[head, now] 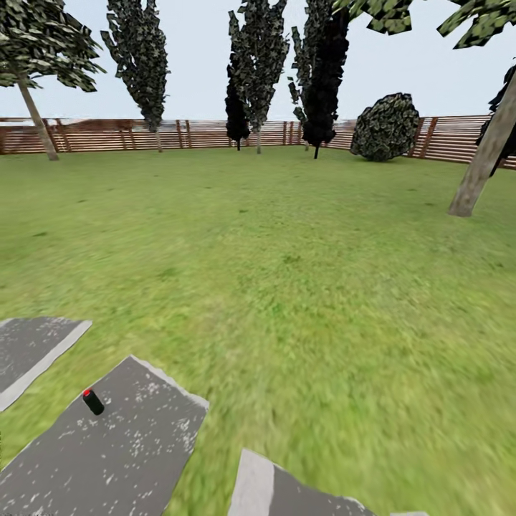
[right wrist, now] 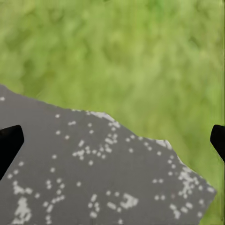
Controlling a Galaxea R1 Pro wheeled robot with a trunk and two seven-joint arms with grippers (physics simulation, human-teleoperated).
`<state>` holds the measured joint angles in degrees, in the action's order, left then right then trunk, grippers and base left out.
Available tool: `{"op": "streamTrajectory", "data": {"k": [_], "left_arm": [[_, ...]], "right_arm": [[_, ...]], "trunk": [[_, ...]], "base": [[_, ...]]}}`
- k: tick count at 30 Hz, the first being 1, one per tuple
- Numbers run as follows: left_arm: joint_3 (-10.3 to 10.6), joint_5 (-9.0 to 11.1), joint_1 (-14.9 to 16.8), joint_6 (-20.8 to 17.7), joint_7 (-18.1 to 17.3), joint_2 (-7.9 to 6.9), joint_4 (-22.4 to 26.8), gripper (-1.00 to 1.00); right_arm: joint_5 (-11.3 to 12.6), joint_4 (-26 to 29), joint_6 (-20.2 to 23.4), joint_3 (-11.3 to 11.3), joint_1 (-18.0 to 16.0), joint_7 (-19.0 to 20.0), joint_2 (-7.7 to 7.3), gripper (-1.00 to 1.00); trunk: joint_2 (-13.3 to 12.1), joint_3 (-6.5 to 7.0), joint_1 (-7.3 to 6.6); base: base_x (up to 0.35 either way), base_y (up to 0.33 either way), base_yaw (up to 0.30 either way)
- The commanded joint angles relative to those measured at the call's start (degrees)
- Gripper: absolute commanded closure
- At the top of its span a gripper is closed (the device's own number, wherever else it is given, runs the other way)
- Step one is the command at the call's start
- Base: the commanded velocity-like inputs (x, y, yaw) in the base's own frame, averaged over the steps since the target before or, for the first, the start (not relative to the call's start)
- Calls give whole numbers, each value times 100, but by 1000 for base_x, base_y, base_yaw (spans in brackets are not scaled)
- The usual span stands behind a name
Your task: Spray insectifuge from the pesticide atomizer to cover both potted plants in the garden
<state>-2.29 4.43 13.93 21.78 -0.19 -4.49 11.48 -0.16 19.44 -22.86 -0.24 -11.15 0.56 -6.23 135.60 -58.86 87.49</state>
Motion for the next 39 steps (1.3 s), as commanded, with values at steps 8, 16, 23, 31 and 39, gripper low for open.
{"op": "streamTrajectory", "data": {"k": [8, 16, 23, 31, 39], "left_arm": [[1, 41, 4, 19, -7, 0, -6, -100], [1, 41, 4, 19, -7, 0, -6, -100], [1, 41, 4, 18, -7, 0, -6, -100], [1, 41, 4, 19, -7, 0, -6, -100], [1, 41, 4, 19, -7, 0, -6, -100]], "right_arm": [[-1, -8, -17, -2, -2, 6, -1, -100], [-1, -10, -17, -2, -2, 6, -1, -100], [-1, -10, -17, -2, -2, 6, -1, -100], [-1, -10, -17, -3, -2, 6, -1, -100], [-1, -10, -17, -3, -2, 6, -1, -100]], "trunk": [[2, -5, 1], [2, -5, 1], [2, -5, 1], [2, -5, 1], [2, -5, 1]], "base": [[205, -268, 274], [205, -266, 276], [205, -264, 276], [205, -263, 276], [205, -263, 276]]}}
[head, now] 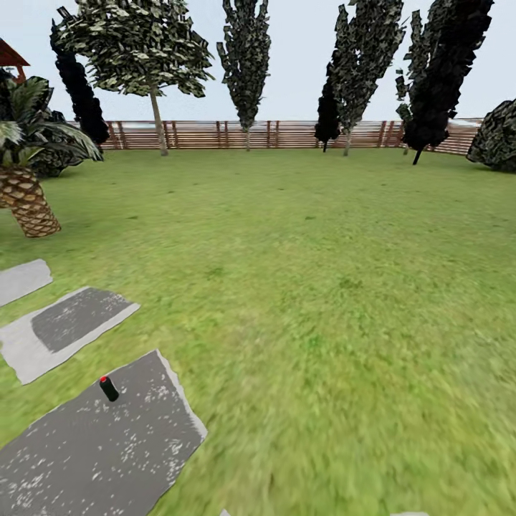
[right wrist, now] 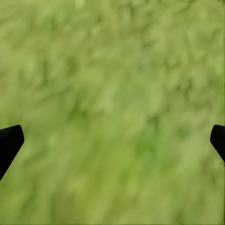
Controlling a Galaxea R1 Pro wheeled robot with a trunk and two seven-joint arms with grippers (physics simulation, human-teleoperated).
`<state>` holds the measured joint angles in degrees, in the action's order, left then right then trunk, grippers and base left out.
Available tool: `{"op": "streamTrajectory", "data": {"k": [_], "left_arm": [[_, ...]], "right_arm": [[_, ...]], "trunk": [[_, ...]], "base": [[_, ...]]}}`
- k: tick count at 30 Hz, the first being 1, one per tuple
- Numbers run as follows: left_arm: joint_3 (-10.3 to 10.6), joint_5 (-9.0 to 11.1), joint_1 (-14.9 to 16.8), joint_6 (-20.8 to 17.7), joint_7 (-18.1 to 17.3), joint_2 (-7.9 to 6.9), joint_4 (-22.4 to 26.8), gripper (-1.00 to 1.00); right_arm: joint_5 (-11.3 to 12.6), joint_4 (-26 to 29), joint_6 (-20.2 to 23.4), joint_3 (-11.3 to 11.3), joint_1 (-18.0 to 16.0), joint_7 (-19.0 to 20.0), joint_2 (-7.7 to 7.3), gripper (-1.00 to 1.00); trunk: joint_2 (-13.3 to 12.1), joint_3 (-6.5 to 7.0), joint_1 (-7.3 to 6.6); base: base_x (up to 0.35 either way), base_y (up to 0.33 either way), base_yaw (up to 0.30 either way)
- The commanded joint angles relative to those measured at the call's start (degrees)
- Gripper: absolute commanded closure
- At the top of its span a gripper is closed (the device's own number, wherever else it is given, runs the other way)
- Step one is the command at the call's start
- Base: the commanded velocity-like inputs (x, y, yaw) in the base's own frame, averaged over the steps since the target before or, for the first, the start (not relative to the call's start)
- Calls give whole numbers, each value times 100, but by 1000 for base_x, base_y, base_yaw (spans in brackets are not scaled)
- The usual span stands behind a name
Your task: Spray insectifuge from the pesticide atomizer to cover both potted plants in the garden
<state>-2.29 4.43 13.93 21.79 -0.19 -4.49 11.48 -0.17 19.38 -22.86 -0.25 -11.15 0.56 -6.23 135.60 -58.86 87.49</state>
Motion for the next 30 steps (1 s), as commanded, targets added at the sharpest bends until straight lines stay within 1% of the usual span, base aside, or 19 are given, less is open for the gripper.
{"op": "streamTrajectory", "data": {"k": [1, 30], "left_arm": [[1, 41, 4, 19, -7, 0, -6, -100], [1, 41, 4, 19, -7, 0, -6, -100]], "right_arm": [[-1, -4, -17, -2, -2, 6, -1, -100], [-1, -4, -17, -2, -2, 6, -1, -100]], "trunk": [[2, -5, 1], [2, -5, 1]], "base": [[205, -263, 276], [205, -263, 276]]}}
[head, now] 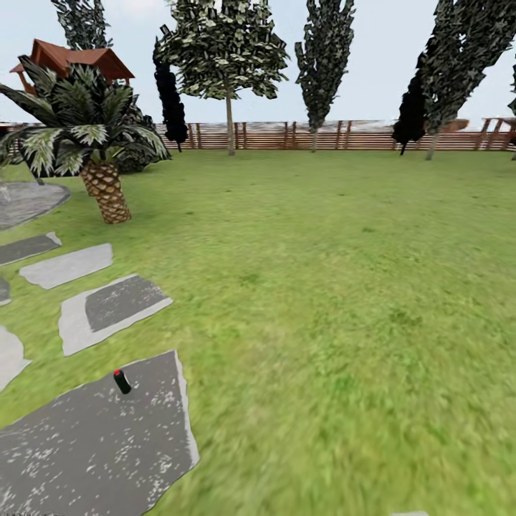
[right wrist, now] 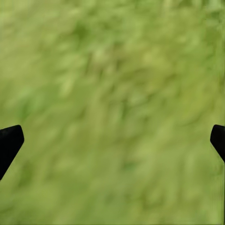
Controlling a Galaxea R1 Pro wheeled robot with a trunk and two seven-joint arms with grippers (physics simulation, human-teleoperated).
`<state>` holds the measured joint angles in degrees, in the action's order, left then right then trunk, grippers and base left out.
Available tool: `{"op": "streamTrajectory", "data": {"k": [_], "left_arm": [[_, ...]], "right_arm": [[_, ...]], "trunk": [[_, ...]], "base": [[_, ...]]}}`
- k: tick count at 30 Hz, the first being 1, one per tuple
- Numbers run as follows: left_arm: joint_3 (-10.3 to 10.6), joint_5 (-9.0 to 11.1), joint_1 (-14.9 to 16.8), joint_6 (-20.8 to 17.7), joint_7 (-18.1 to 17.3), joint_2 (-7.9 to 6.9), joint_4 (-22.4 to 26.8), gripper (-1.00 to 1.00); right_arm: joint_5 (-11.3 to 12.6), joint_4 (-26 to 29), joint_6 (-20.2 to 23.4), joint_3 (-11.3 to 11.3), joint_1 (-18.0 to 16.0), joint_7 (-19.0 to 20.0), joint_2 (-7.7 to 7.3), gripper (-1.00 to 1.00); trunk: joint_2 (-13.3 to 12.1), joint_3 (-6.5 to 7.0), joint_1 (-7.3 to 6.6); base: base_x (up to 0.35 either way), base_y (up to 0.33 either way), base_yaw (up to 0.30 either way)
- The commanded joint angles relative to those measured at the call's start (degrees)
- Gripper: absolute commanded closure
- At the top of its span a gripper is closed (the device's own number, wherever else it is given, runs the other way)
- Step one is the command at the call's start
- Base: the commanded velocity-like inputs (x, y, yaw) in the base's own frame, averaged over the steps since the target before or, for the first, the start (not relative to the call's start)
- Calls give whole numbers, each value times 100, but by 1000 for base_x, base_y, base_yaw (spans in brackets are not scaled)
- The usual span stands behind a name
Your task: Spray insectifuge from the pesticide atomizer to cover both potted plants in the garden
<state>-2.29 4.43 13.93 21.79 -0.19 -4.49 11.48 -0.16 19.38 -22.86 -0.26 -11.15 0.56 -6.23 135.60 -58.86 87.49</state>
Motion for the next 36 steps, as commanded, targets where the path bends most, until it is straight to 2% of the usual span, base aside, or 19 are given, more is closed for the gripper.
{"op": "streamTrajectory", "data": {"k": [1, 36], "left_arm": [[1, 41, 4, 19, -7, 0, -6, -100], [1, 41, 4, 19, -7, 0, -6, -100]], "right_arm": [[-1, -4, -17, -1, -2, 6, -1, -100], [-1, -4, -17, -2, -2, 6, -1, -100]], "trunk": [[2, -5, 1], [2, -5, 1]], "base": [[205, -263, 276], [205, -263, 276]]}}
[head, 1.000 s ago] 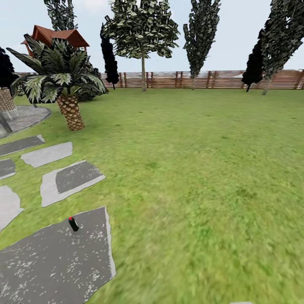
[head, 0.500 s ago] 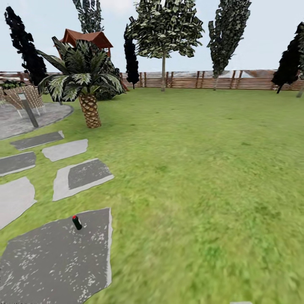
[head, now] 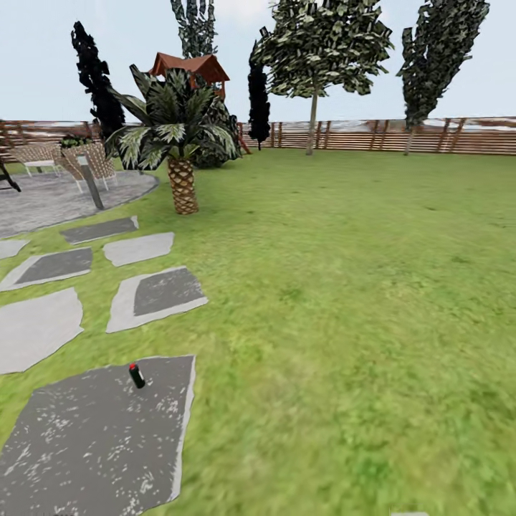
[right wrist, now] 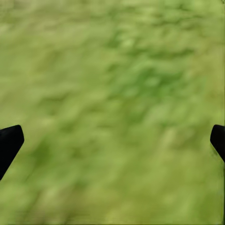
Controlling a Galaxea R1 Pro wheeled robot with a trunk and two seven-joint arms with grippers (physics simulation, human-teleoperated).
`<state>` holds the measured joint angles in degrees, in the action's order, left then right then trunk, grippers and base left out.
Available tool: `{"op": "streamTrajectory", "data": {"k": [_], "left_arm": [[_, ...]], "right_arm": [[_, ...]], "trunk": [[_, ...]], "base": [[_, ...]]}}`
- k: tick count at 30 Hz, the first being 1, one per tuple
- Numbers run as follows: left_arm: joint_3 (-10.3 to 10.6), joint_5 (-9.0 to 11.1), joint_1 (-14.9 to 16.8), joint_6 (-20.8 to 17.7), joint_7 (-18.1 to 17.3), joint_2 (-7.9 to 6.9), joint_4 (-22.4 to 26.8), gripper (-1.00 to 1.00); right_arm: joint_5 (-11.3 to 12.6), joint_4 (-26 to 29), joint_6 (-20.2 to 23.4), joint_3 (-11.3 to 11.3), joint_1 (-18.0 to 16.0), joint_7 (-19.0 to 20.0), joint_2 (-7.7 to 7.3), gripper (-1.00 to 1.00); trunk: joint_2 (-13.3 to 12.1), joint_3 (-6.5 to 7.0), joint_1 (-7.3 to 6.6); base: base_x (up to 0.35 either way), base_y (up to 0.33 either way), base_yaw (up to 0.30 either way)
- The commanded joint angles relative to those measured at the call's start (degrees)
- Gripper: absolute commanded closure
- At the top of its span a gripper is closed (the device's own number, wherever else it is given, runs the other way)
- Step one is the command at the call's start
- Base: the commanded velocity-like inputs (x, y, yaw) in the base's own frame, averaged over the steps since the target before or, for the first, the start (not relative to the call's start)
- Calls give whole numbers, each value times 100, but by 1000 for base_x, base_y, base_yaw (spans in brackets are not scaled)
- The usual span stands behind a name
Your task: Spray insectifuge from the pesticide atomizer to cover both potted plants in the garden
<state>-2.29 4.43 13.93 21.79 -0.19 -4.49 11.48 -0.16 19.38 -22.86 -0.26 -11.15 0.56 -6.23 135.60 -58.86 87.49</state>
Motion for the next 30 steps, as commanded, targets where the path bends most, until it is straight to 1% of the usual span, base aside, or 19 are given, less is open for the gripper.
{"op": "streamTrajectory", "data": {"k": [1, 30], "left_arm": [[1, 41, 4, 19, -7, 0, -6, -100], [1, 41, 4, 19, -7, 0, -6, -100]], "right_arm": [[-1, -4, -17, -2, -2, 6, -1, -100], [-1, -4, -17, -7, -2, 6, -1, -100]], "trunk": [[2, -5, 1], [2, -5, 1]], "base": [[207, -262, 276], [208, -261, 277]]}}
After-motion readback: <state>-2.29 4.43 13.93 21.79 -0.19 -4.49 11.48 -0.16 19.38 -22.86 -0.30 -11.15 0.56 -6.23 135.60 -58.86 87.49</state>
